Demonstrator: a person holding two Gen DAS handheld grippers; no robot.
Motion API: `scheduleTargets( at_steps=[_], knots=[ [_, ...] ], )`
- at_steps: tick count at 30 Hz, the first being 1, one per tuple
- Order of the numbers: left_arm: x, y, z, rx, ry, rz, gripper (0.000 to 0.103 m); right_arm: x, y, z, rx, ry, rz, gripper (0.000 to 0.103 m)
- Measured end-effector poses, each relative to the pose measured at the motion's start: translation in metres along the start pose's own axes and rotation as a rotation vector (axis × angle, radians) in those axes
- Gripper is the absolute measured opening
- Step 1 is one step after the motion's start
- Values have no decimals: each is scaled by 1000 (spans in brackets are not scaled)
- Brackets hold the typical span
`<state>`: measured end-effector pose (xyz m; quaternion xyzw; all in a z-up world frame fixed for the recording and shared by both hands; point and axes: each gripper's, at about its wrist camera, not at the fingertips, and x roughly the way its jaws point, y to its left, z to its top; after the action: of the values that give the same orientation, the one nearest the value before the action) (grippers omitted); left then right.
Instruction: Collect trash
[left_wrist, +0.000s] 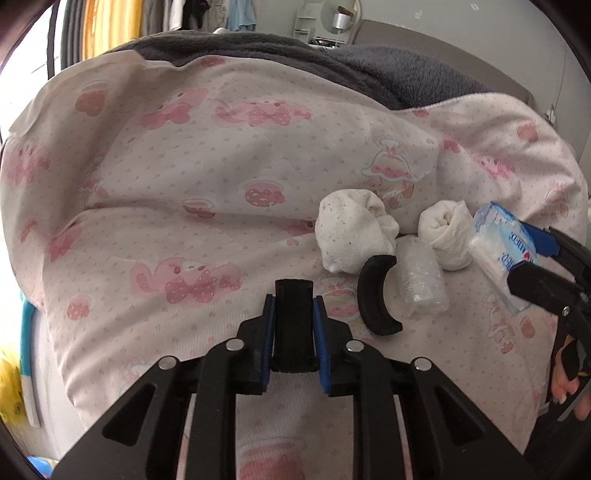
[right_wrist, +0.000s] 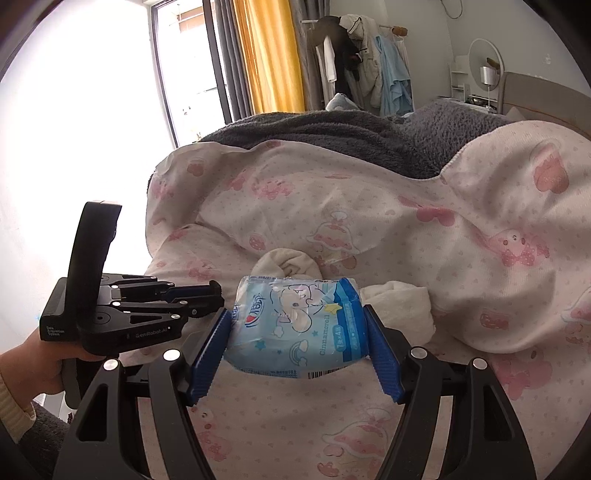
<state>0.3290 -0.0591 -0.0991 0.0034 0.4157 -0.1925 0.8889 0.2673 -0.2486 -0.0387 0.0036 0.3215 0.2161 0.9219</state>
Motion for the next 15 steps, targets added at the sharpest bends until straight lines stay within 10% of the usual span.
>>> scheduleTargets(
  at_steps=[15],
  knots=[
    [-50,23,-20,-58,-53,79,22,13,41,11,2,25,93,72]
  ],
)
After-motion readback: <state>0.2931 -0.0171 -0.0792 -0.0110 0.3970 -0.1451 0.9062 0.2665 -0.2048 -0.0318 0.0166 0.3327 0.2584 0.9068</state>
